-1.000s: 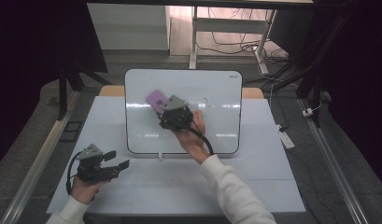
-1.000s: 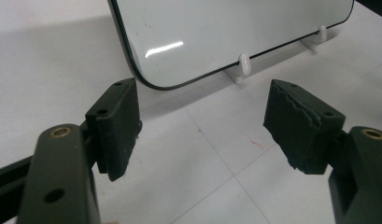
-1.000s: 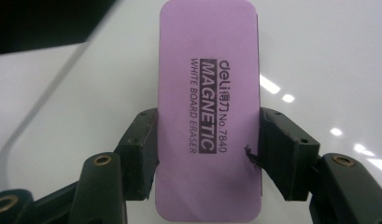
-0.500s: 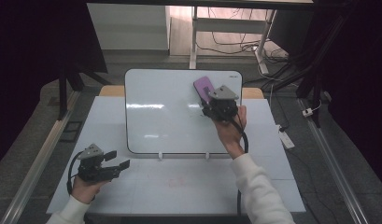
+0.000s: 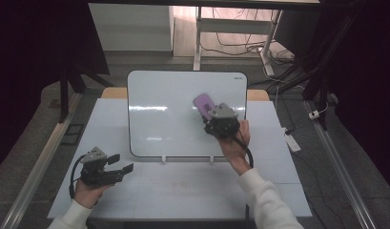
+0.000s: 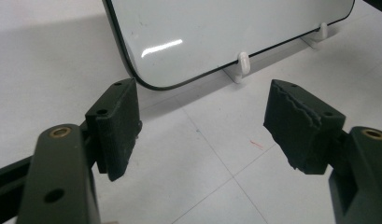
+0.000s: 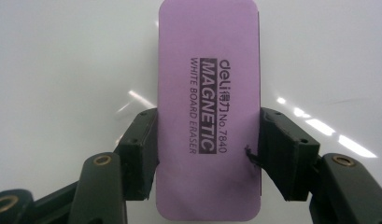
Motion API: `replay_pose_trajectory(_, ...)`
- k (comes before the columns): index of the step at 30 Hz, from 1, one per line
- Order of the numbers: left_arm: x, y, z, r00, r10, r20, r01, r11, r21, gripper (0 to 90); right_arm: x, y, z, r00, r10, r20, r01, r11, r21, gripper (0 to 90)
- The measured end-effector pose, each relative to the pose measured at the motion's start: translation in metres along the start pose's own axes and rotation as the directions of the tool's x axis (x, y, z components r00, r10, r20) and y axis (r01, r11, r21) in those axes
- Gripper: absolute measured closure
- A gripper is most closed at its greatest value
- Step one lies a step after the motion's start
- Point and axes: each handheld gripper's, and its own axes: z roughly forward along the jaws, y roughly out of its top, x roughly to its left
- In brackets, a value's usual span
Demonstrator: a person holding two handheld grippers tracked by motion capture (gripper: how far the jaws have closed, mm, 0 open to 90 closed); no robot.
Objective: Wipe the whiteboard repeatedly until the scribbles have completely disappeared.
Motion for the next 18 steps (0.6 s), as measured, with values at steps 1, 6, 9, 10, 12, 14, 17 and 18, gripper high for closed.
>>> replay_pose_trajectory(1,0.0,0.0,0.0,1.0,0.0,0.0,0.0,1.0,0.001,27.5,-0.008,0.004,0.0,0.9997,0.014,0.017,-0.014,1.0,-0.005,40.9)
replay_pose_trajectory(6,0.0,0.0,0.0,1.0,0.0,0.0,0.0,1.0,0.001,27.5,-0.016,0.018,0.007,0.9985,0.044,0.032,-0.044,0.999,-0.014,40.9)
replay_pose_trajectory(9,0.0,0.0,0.001,1.0,-0.001,0.001,0.001,1.0,0.004,27.5,0.008,0.02,0.011,0.9999,0.001,-0.012,-0.001,1.0,-0.01,40.9)
replay_pose_trajectory(10,0.0,0.0,0.001,1.0,0.0,0.002,0.0,1.0,0.004,27.4,0.019,0.019,0.013,0.9992,-0.025,-0.032,0.025,1.0,-0.005,40.9)
replay_pose_trajectory(12,-0.001,0.0,0.001,1.0,0.002,0.0,-0.002,1.0,0.004,27.4,0.044,0.016,0.016,0.9946,-0.084,-0.062,0.084,0.996,-0.007,40.9)
replay_pose_trajectory(14,-0.001,0.0,0.001,1.0,0.002,0.0,-0.002,1.0,0.003,27.4,0.065,0.012,0.018,0.9881,-0.125,-0.09,0.124,0.992,-0.011,40.9)
replay_pose_trajectory(17,0.0,0.0,0.001,1.0,0.002,-0.001,-0.002,1.0,0.002,27.4,0.086,0.006,0.018,0.9797,-0.166,-0.113,0.165,0.986,-0.014,40.9)
replay_pose_trajectory(18,0.0,0.0,0.001,1.0,0.001,0.0,-0.001,1.0,0.001,27.4,0.088,0.005,0.018,0.9774,-0.183,-0.105,0.183,0.983,-0.016,40.9)
